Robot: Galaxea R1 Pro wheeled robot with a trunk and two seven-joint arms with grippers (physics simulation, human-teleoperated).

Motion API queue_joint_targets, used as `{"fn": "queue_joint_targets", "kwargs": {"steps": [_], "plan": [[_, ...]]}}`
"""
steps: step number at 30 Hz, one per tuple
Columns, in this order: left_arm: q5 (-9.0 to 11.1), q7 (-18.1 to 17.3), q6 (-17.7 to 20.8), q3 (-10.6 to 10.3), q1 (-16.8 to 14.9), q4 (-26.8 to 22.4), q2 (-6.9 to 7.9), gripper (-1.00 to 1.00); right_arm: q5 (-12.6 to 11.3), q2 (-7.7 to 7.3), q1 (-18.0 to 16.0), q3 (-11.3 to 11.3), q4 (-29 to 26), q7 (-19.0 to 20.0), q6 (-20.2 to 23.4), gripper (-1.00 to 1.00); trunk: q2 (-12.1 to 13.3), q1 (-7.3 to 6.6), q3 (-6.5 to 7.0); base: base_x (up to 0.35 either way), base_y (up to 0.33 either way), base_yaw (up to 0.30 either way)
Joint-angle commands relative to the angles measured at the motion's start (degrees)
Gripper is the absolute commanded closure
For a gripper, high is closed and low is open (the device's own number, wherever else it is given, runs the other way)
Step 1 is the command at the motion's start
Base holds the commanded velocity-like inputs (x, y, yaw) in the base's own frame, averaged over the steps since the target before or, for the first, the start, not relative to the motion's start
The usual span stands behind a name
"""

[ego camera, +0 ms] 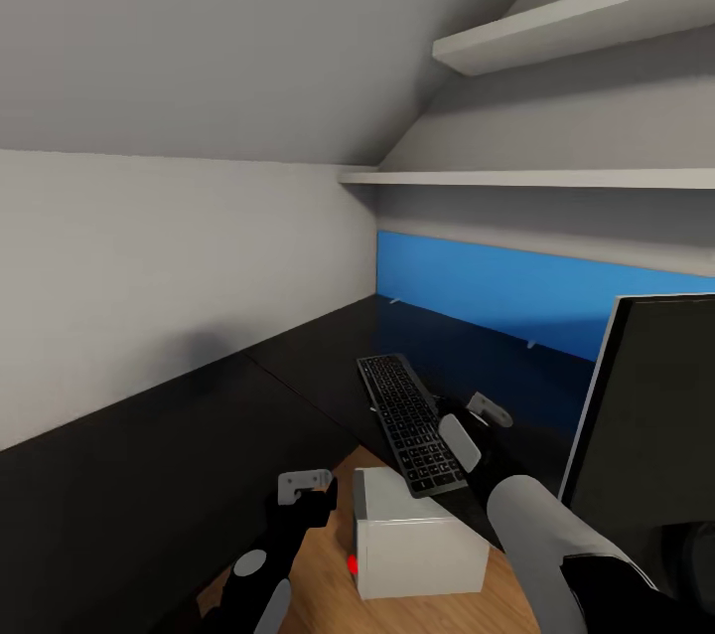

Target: In the bedroom, organize the workspace by keeping the computer under the desk, ensuring the monitor is on the desk, placing the keyboard on the desk next to the monitor, placing the mouse on the desk next to the keyboard, moving the folder from the swivel chair onto the desk next to the mouse, stacking the notebook on top of the folder with the pen on top of the notebook, and positioning the swivel chair next to the desk.

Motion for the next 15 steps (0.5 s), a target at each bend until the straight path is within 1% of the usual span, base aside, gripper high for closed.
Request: {"fn": "queue_joint_targets", "kwargs": {"steps": [1,5,6,10,13,14,15], "plan": [[0.5,0.4,0.2,-0.1,0.0,-0.1,0.03,-1.00,-0.9,-0.15,0.0,0.0,-0.1,0.9,1.0,-1.00,0.0,0.00,-0.07,0.000,0.000,0.000],[0.5,0.4,0.2,-0.1,0.0,-0.1,0.03,-1.00,-1.8,-0.74,0.1,0.0,0.0,4.1,2.3,-1.00,0.0,0.00,-0.07,0.000,0.000,0.000],[0.5,0.4,0.2,-0.1,0.0,-0.1,0.03,-1.00,-2.2,-1.04,0.5,0.0,0.0,7.1,2.9,-1.00,0.0,0.00,-0.07,0.000,0.000,0.000],[0.5,0.4,0.2,-0.1,0.0,-0.1,0.03,-1.00,-2.3,-1.17,0.7,0.0,0.0,8.4,3.1,-1.00,0.0,0.00,-0.07,0.000,0.000,0.000],[0.5,0.4,0.2,-0.1,0.0,-0.1,0.03,-1.00,-2.5,-1.73,0.8,-0.1,-0.1,9.0,3.4,-1.00,0.0,0.00,-0.07,0.000,0.000,0.000],[0.5,0.4,0.2,-0.1,0.0,-0.1,0.03,-1.00,-4.0,-1.99,0.9,-0.1,-0.1,9.1,3.5,-1.00,0.0,0.00,-0.07,0.000,0.000,0.000],[0.5,0.4,0.2,-0.1,0.0,-0.1,0.03,-1.00,-6.3,-2.46,0.9,-0.1,-0.1,9.1,3.7,-1.00,0.0,0.00,-0.07,0.000,0.000,0.000]]}}
